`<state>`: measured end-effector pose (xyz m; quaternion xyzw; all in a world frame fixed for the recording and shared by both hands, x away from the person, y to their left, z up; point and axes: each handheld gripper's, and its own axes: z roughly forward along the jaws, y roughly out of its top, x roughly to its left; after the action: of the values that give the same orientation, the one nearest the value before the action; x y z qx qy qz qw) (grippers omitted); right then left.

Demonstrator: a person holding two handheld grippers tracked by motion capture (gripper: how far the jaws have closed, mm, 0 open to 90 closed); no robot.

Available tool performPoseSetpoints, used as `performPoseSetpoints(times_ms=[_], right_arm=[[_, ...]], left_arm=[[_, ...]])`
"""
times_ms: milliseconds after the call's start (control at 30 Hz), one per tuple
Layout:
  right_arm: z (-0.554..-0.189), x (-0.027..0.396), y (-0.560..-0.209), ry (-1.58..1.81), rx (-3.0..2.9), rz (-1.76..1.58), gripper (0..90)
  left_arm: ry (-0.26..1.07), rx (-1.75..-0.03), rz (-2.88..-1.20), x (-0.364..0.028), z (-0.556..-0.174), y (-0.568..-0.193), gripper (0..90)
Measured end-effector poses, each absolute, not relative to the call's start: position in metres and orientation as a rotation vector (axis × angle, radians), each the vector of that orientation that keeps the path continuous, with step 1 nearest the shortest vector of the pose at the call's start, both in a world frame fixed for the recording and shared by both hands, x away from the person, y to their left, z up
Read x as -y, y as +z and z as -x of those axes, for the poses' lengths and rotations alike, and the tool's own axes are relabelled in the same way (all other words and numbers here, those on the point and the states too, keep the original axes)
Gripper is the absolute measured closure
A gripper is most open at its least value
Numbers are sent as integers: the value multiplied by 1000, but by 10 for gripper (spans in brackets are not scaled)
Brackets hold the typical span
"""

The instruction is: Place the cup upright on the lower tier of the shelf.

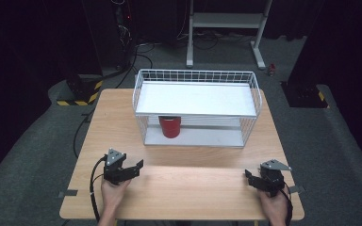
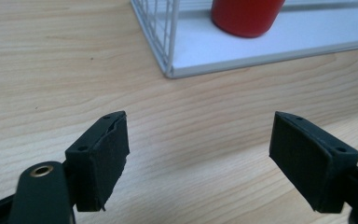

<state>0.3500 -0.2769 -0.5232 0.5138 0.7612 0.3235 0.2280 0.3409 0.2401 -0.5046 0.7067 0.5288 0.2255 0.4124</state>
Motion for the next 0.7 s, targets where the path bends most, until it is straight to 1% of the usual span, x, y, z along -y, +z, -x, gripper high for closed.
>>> performPoseSetpoints(times_ms=[700], right_arm=[[-350,277,-523,891,-2097,-1413,304]], left_arm=[[593,-1415,-1796,-255,-337,-523,193]])
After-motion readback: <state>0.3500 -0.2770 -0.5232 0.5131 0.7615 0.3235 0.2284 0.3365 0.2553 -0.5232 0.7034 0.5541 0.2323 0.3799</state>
